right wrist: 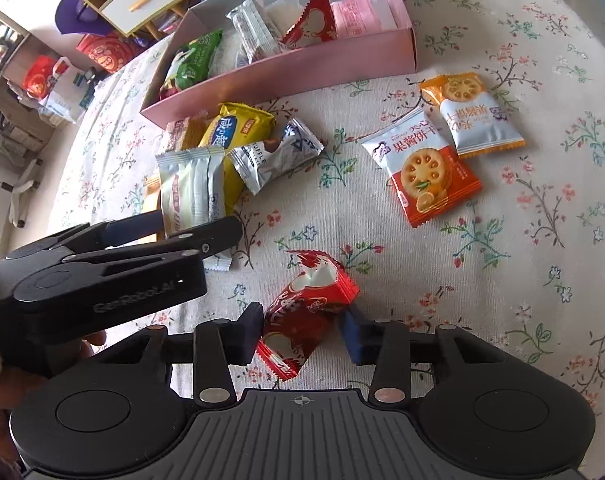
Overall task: Organize snacks
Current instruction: 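Grasp the pale green-white packet with left tool while right tool grasps a red candy wrapper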
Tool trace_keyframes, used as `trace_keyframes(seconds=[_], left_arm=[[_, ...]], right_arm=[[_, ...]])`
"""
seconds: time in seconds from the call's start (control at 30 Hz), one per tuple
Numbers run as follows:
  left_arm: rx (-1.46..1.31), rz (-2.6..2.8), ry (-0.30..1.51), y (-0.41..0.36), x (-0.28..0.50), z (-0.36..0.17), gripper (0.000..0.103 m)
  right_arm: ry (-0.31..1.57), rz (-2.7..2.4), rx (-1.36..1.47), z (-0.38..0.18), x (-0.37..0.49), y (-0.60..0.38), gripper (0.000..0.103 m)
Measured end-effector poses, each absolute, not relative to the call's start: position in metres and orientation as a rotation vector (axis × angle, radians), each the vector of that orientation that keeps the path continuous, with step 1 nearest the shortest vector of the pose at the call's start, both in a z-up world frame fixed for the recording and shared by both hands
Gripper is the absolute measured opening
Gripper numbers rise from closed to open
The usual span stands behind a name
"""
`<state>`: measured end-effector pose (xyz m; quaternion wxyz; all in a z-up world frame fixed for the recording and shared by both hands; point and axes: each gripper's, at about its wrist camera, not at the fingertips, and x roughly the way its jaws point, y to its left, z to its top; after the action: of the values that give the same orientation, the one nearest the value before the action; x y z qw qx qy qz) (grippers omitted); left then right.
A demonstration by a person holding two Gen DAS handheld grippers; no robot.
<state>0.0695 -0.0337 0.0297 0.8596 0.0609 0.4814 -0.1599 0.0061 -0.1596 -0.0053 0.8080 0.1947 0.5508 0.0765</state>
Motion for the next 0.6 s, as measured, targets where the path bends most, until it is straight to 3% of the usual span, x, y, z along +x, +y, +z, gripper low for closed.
trace_keyframes(seconds=[0.07,0.13,0.6], left_arm=[[0.13,-0.329,1.022,-0.033,0.071,0.029,0.05],[0.128,-0.325,1.026,-0.032,0.071,0.028,0.047],[0.085,-0.325,1.006,-0.026,0.07,0.039,0.043]], right_arm=[[1.167,0.158,0.409,-0.003,0.006,-0.159,0.039],[1.158,0.162,0.395,0.0,0.006,-0.158,0.039],[1.118,0.163,0.361,0.01,0.004,-0.157,0.039]])
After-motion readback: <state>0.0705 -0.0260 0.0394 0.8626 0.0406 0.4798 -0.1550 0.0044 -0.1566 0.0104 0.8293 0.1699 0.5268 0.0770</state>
